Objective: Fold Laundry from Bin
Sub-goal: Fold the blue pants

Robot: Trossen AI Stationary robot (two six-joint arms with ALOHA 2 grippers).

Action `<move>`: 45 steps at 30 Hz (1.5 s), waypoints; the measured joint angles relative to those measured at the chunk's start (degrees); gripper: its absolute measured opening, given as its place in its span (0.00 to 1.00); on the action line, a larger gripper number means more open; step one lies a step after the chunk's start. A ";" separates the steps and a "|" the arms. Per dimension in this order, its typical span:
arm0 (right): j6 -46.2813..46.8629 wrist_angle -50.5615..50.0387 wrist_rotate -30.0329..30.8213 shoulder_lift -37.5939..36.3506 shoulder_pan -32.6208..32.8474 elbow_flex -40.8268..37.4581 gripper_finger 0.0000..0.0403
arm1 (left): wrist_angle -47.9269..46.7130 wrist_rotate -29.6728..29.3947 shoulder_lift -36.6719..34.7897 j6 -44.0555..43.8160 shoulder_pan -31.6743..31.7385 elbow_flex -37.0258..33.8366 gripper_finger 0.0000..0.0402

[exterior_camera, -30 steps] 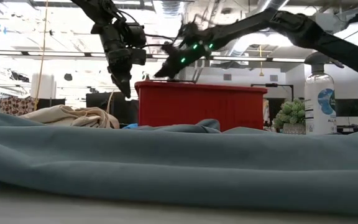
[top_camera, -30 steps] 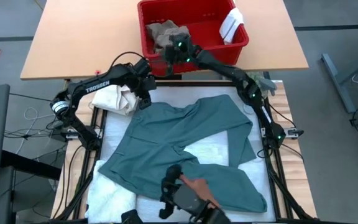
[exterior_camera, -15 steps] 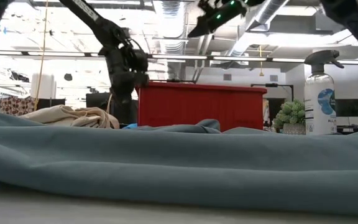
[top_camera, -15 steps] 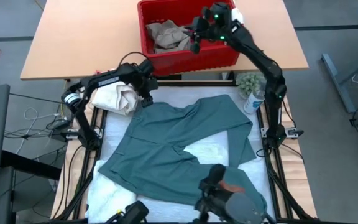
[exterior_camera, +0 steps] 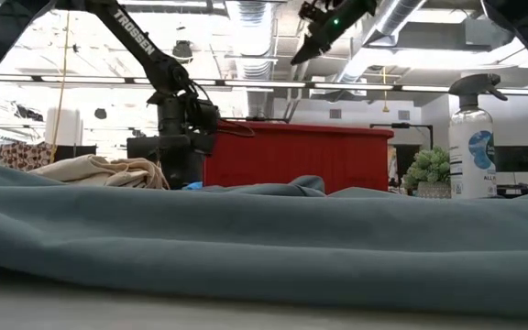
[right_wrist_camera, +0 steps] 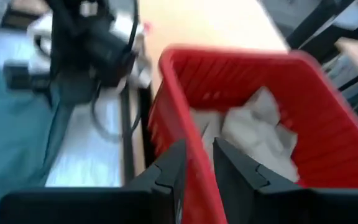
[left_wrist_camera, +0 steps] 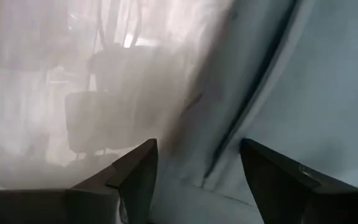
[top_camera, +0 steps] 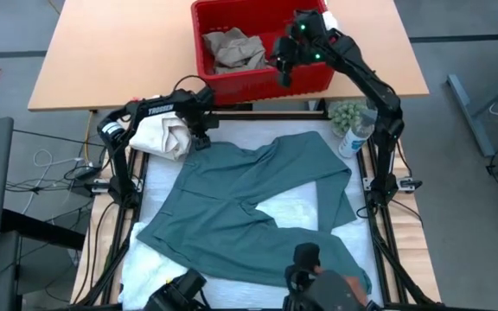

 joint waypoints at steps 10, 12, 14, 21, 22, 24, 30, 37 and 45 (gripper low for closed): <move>-3.25 -17.15 -1.94 -0.17 0.67 -0.01 0.27 | -1.11 0.46 3.84 1.64 -0.02 0.20 0.55; -5.04 -20.08 -4.17 -0.17 0.23 -0.01 0.27 | -2.28 0.75 4.53 1.30 -0.02 0.25 0.55; -6.60 -22.20 -4.81 -0.17 -0.08 -0.01 0.27 | -3.11 0.56 4.97 1.46 -0.05 0.32 0.54; -3.60 -26.90 -6.80 0.88 -3.79 -0.19 0.27 | -6.03 -0.66 5.12 2.01 -0.33 0.36 0.26; -2.92 -27.66 -7.51 0.97 -4.36 -0.19 0.27 | -6.30 -0.04 5.17 1.96 -0.33 0.29 0.20; -2.27 -28.64 -8.41 1.01 -4.90 -0.20 0.27 | -6.62 -0.07 5.22 1.94 -0.51 0.24 0.09; -0.66 -29.97 -8.96 0.91 -6.42 -2.48 0.27 | -10.52 -2.78 5.23 -1.52 -0.79 1.42 0.04; -4.53 -25.40 -9.43 1.12 -6.70 -19.26 0.27 | -14.11 -4.63 3.03 -4.41 -0.88 2.19 0.04; -6.02 -12.59 -2.21 1.15 -6.02 -34.04 0.30 | -16.55 -7.29 -1.22 -6.55 -1.16 2.19 0.04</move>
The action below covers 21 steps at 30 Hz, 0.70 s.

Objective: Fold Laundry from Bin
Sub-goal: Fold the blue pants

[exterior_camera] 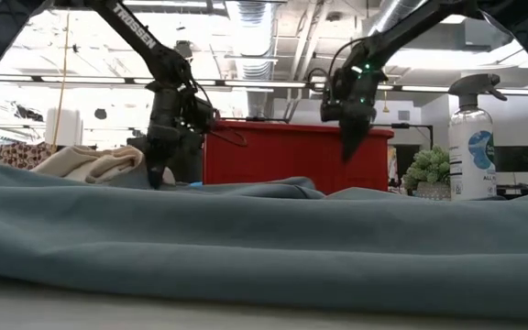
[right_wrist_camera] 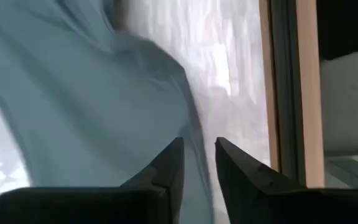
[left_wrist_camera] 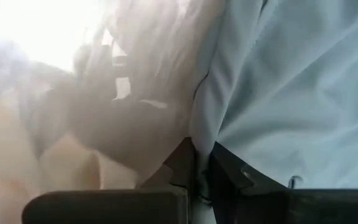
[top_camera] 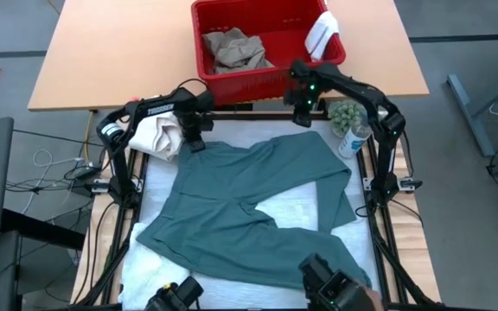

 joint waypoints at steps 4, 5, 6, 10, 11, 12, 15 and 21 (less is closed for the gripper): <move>-1.61 2.77 1.21 0.00 0.65 -2.44 0.42 | -0.93 -0.09 -3.56 -1.60 0.00 0.07 0.04; -1.87 3.67 1.23 -0.02 0.86 -2.86 0.46 | -1.13 -0.06 -4.41 -1.84 0.00 0.07 0.04; -1.87 4.72 1.38 -0.02 1.08 -3.21 0.50 | -1.31 -0.05 -5.24 -2.29 0.00 0.07 0.04; -2.23 8.00 3.22 -0.11 1.15 -5.71 0.61 | -2.56 -0.02 -8.53 -4.20 0.00 0.08 0.04; -2.98 8.52 3.73 -0.09 1.15 -6.37 0.62 | -3.11 0.09 -9.28 -4.48 0.00 0.09 0.04; -3.82 8.83 4.28 -0.09 1.17 -6.87 0.63 | -3.65 0.10 -9.97 -4.61 0.00 0.09 0.04; -5.78 9.64 4.89 -0.11 1.15 -8.35 0.63 | -4.54 -0.43 -12.05 -4.93 -0.02 0.11 0.04; -7.21 11.99 5.57 -0.09 1.10 -10.67 0.62 | -6.03 -2.72 -14.34 -6.19 -0.02 0.15 0.04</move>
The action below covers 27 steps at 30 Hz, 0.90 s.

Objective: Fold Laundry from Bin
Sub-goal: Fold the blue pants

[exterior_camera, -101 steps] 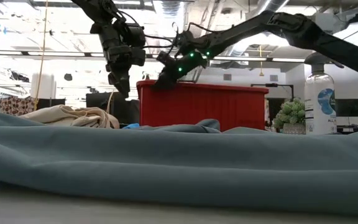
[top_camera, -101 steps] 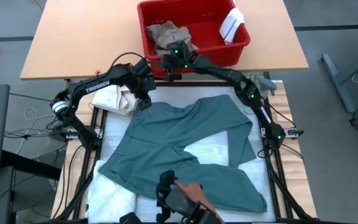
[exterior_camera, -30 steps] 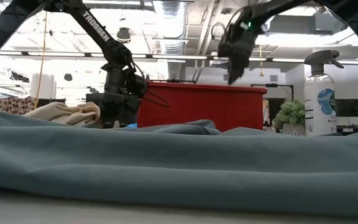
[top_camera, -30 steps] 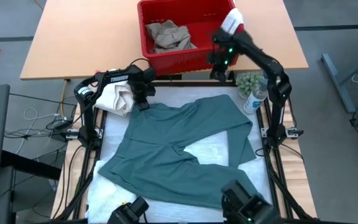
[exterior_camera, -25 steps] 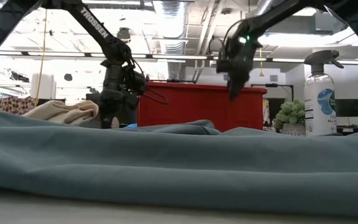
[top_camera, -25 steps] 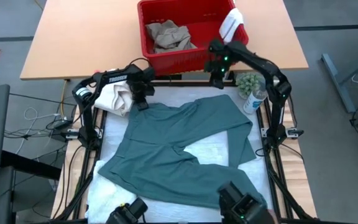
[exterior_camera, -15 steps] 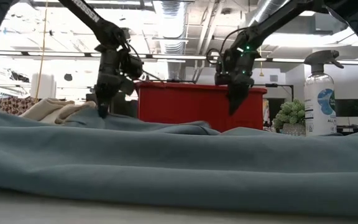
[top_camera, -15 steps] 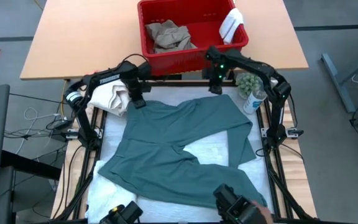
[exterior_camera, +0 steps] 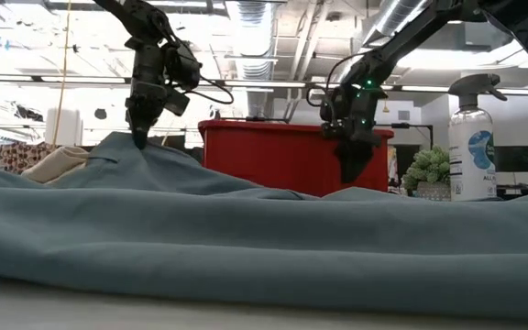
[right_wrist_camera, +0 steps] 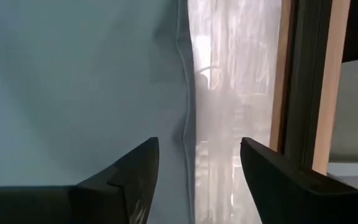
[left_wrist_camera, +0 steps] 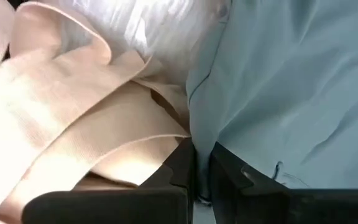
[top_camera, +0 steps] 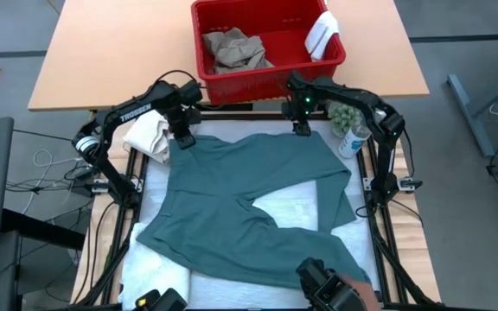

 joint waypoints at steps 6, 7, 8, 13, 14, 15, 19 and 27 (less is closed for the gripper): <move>-0.42 2.95 2.19 0.00 -0.73 -2.70 0.62 | -0.12 0.00 -0.13 -0.37 0.00 0.00 0.04; -0.43 2.78 2.44 0.00 -0.98 -3.29 0.62 | -0.10 -0.02 -0.13 -0.37 0.00 0.00 0.04; -0.44 2.69 2.74 0.00 -1.24 -3.87 0.62 | -0.10 -0.02 -0.13 -0.32 0.00 0.00 0.04; -0.18 2.29 3.13 0.02 -2.46 -7.21 0.62 | -0.06 -0.09 -0.13 -0.26 0.00 0.00 0.04; -0.39 2.40 3.11 0.02 -2.66 -7.62 0.62 | -0.03 -0.09 -0.13 -0.26 0.00 0.00 0.04; -0.69 3.08 3.18 0.02 -2.69 -8.12 0.62 | -0.03 -0.09 -0.13 -0.26 0.00 0.00 0.04; -3.09 5.44 4.17 0.02 -3.09 -10.22 0.62 | 0.01 -0.09 -0.13 -0.27 0.00 0.00 0.04; -5.08 5.28 7.63 -0.09 -3.28 -13.23 0.53 | 0.02 -0.09 -0.13 -0.20 0.00 0.00 0.04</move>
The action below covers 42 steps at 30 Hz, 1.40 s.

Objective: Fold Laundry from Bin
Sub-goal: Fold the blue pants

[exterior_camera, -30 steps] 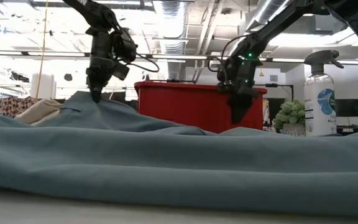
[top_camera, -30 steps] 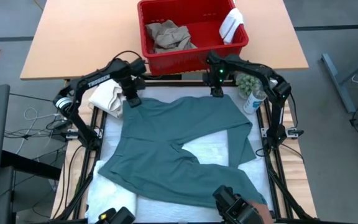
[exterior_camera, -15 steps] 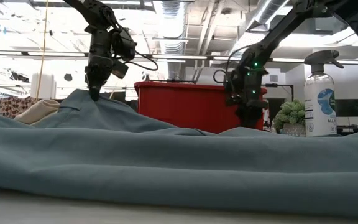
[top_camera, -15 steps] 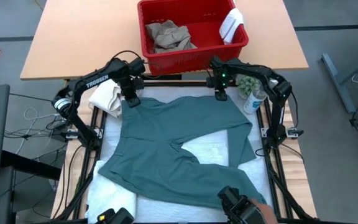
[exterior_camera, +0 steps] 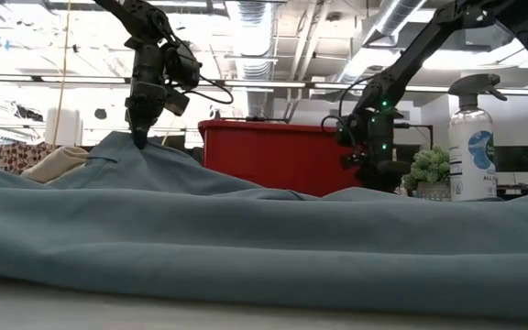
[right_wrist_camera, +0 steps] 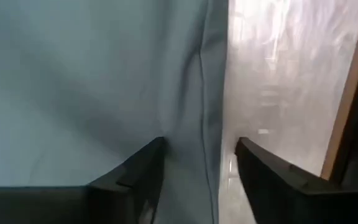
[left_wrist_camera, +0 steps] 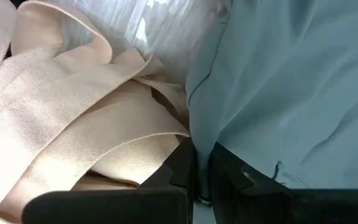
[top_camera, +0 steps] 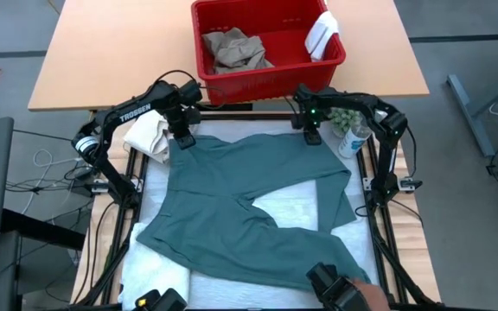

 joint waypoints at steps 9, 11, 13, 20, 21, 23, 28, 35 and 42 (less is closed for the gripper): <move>2.02 -3.02 1.09 0.08 0.10 0.82 0.05 | -0.01 -0.02 0.00 0.31 0.00 0.02 0.04; 3.14 -5.62 1.68 0.20 0.11 1.93 0.05 | -0.01 -0.26 0.00 0.72 0.00 0.02 0.04; 4.67 -8.61 1.99 0.21 0.11 3.63 0.06 | 0.01 -1.22 0.00 0.90 0.00 0.02 0.04; 8.73 -15.45 2.05 0.19 1.52 8.35 0.05 | 0.09 -5.47 0.00 0.71 0.00 0.02 0.04; 9.38 -15.66 2.05 0.15 1.99 8.72 0.05 | 0.15 -6.23 0.00 0.31 0.00 0.02 0.04; 10.37 -16.28 2.11 -0.14 3.30 9.52 0.05 | 0.33 -6.88 -0.06 -0.55 0.00 0.02 0.04; 12.98 -18.03 2.10 -2.84 7.11 11.88 0.05 | 0.47 -6.17 -1.04 -0.63 -0.45 0.02 0.04; 20.47 -22.20 5.73 -10.92 13.45 12.08 0.05 | 0.56 -5.90 -2.22 -0.67 -2.31 0.02 0.04; 32.09 -26.44 10.45 -19.17 22.01 11.85 0.05 | -0.47 -5.64 -4.43 -1.18 -5.65 0.02 0.04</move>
